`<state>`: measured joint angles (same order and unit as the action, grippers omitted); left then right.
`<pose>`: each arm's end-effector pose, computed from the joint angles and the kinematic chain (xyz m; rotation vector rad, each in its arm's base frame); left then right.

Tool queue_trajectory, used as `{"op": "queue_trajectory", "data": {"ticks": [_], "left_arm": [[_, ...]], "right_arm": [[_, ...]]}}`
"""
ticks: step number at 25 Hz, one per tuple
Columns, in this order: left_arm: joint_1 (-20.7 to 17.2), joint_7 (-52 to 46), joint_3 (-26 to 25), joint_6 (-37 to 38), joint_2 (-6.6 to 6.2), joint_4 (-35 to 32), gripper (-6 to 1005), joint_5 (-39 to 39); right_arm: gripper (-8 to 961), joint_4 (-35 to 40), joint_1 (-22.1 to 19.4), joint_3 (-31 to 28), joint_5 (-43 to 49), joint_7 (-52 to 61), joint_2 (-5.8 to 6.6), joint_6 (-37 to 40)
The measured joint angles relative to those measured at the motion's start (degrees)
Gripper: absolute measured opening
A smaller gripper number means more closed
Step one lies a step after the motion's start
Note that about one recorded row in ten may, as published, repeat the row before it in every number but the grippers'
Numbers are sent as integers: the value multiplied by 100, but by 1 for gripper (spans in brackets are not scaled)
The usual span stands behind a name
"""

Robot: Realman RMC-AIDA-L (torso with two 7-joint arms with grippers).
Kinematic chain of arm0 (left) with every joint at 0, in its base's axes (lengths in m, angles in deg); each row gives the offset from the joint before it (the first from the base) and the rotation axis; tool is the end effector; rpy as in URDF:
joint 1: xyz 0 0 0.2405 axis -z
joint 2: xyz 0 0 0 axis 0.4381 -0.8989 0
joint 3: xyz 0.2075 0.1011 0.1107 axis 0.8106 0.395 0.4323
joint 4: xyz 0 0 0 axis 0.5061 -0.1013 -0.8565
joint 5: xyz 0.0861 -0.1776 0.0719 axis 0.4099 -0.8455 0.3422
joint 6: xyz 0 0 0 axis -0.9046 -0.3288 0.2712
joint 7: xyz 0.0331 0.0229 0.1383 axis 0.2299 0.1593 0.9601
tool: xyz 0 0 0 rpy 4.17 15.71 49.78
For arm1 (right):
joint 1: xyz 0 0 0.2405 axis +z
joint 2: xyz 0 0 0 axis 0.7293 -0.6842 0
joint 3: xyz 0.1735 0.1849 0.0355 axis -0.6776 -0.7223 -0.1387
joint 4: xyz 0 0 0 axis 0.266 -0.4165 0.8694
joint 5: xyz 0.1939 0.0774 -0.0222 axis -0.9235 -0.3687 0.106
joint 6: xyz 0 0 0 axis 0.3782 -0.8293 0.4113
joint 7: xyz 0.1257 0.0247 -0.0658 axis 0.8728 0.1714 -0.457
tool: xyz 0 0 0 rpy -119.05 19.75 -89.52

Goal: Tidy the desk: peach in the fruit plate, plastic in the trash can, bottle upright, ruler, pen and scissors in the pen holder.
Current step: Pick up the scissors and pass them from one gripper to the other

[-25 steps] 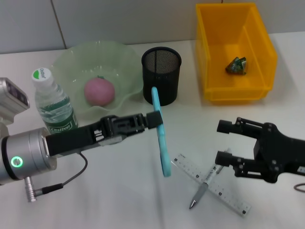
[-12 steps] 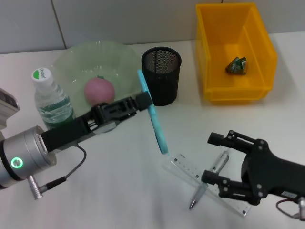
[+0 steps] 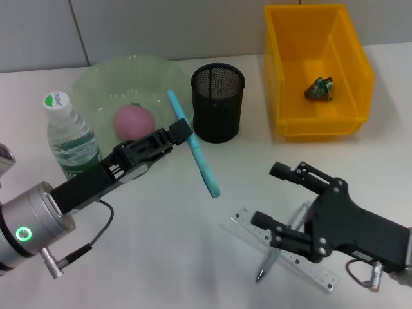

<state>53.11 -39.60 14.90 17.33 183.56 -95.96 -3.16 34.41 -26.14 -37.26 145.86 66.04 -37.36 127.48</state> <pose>-0.2251 0.2892 -0.0531 2.1173 1.5341 1.4936 0.2793 0.2215 -0.0424 -2.3603 0.1516 1.2023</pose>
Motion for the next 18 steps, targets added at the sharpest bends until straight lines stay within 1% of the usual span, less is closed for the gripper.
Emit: {"op": "queue_trajectory", "data": {"ticks": [2,4,8,9,11,13,14,15,18], "left_arm": [[-70,132,366,-75,0,-28,258,-428],[-184,255,856,-187,0,-106,259,-979],[-347,399,1546,-396,0,-301,261,-1785],[-375,412,1670,-455,0,-356,261,-1935],[-446,422,1903,-584,0,-466,262,-2195],[-495,423,2041,-654,0,-504,263,-2365],[-495,423,2041,-654,0,-504,264,-2365],[-577,435,2318,-784,0,-600,264,-2712],[-664,481,2584,-911,1,-730,266,-3006]], "right_arm": [[768,-199,41,-28,-3,-212,-10,-95],[769,-387,77,-51,-4,-413,-15,-182],[769,-783,171,-127,-5,-755,-23,-359],[769,-981,196,-200,-6,-997,-26,-415],[769,-1097,199,-272,-6,-1134,-32,-438],[769,-1331,196,-405,-6,-1425,-38,-472],[769,-1539,196,-501,-6,-1741,-43,-501],[767,-1539,196,-501,-6,-1741,-43,-501],[763,-1854,195,-660,-8,-2258,-48,-605]]}}
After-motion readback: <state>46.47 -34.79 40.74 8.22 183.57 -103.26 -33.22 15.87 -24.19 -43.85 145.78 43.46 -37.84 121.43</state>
